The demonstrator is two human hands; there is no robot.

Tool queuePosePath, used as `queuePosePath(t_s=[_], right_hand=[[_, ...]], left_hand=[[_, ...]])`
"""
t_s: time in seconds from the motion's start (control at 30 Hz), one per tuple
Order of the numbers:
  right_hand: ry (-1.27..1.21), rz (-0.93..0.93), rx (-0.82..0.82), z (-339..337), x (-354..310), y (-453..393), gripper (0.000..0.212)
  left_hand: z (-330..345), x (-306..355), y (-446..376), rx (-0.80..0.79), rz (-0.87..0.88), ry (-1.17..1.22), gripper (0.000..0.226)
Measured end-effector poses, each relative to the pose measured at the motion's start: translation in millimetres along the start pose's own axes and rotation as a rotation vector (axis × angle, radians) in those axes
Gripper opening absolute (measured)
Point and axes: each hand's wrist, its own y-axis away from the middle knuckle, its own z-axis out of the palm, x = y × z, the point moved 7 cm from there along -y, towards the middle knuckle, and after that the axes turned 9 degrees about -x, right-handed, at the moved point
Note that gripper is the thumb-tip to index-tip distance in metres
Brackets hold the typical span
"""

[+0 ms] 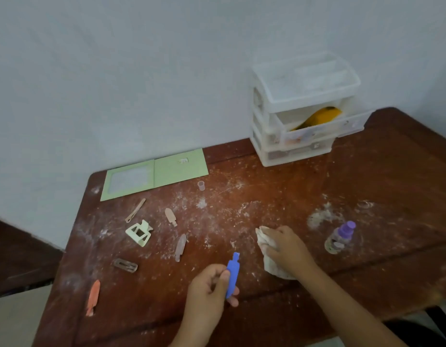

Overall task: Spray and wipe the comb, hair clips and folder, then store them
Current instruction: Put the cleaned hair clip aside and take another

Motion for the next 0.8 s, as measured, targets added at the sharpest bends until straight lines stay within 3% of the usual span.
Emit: queuePosePath(t_s=[0.07, 0.17, 0.3, 0.43, 0.5, 0.63, 0.73, 0.8], right_hand=[[0.138, -0.011, -0.011, 7, 0, -8, 0.050], [0.093, -0.047, 0.081, -16, -7, -14, 0.048], [0.049, -0.210, 0.572, -107, -20, -16, 0.036], [0.031, -0.191, 0.794, -197, 0, -25, 0.038], [0.052, -0.139, 0.822, -227, 23, -41, 0.042], [0.225, -0.033, 0.638, -239, 77, -97, 0.029], [0.263, -0.075, 0.593, -229, 102, -120, 0.058], [0.241, -0.086, 0.623, -231, 99, -112, 0.058]], left_hand=[[-3, 2, -9, 0.020, -0.015, 0.059, 0.023], [-8, 15, -30, 0.024, -0.006, 0.042, 0.032], [-1, 66, -68, 0.024, 0.067, -0.076, 0.034], [22, 147, -115, 0.055, 0.291, -0.227, 0.037], [40, 181, -144, 0.067, 0.344, -0.285, 0.029], [75, 239, -194, 0.128, 0.452, -0.439, 0.020], [97, 258, -225, 0.126, 0.448, -0.553, 0.023], [109, 261, -244, 0.092, 0.401, -0.626, 0.023]])
